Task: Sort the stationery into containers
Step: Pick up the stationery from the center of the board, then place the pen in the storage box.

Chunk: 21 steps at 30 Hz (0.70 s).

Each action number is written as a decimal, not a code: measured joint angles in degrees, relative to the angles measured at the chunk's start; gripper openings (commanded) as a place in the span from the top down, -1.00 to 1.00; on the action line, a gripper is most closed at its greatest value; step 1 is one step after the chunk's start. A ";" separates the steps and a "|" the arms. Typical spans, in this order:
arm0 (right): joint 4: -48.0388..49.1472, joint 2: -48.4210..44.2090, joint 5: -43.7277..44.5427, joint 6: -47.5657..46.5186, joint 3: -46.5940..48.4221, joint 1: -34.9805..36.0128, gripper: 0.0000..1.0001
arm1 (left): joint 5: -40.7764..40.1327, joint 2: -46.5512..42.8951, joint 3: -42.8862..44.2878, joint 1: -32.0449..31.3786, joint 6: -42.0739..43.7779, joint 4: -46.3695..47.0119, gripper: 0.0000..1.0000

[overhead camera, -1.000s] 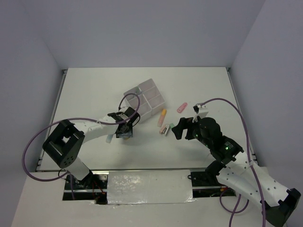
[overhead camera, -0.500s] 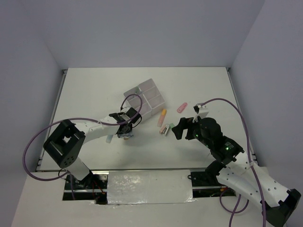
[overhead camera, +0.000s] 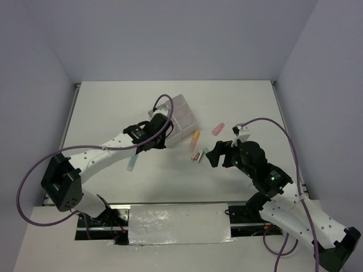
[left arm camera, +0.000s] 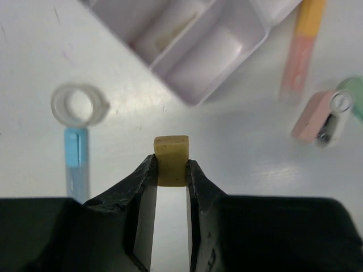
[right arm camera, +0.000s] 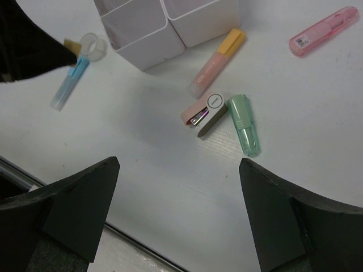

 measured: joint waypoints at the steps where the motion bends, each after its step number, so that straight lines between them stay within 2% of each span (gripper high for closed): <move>1: 0.02 -0.11 0.00 -0.02 0.00 0.00 -0.89 | -0.44 0.04 2.32 -0.07 1.95 0.13 1.00; 10: 0.15 -0.83 -0.24 -0.22 0.00 0.00 -0.89 | -4.76 5.90 16.85 0.63 23.37 5.20 1.00; 14: 0.42 -1.38 -0.35 -0.24 0.00 0.00 -0.89 | -4.31 10.51 19.06 2.34 31.10 8.22 1.00; 21: 0.48 -1.53 -0.48 -0.28 0.00 0.00 -0.90 | -3.19 14.78 19.15 6.36 35.60 9.73 0.97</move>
